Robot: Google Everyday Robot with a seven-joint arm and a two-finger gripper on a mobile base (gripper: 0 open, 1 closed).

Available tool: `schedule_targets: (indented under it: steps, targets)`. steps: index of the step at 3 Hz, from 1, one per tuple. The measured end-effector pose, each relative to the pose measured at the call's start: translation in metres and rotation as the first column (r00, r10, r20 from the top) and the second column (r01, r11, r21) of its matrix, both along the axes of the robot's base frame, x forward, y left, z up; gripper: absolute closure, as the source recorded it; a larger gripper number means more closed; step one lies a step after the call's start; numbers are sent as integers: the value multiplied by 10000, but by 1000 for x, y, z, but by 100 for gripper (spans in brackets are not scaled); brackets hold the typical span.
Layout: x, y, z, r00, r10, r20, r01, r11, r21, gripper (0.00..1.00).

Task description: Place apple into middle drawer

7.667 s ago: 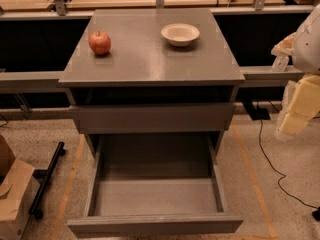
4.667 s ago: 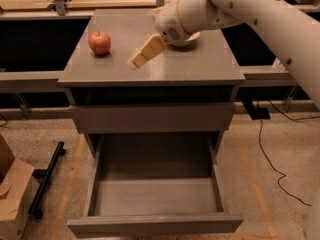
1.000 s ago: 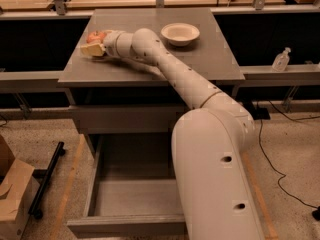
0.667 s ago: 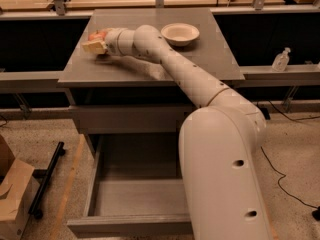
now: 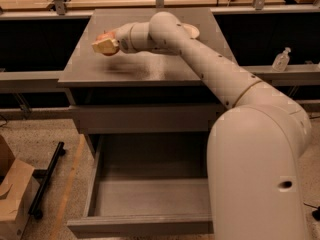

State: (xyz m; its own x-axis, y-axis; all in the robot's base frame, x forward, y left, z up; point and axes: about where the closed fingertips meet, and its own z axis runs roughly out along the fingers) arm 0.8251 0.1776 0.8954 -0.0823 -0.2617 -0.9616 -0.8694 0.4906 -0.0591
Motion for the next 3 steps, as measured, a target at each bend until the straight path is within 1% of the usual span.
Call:
schedule_targets:
  steps: [1, 2, 3]
  targets:
    - [-45, -25, 3, 9957, 745, -548, -741, 9972, 83, 100]
    - [-92, -49, 1, 9797, 1702, -1063, -1651, 9848, 546, 100]
    - [-97, -55, 1, 9769, 1800, -1149, -1737, 9828, 631, 100]
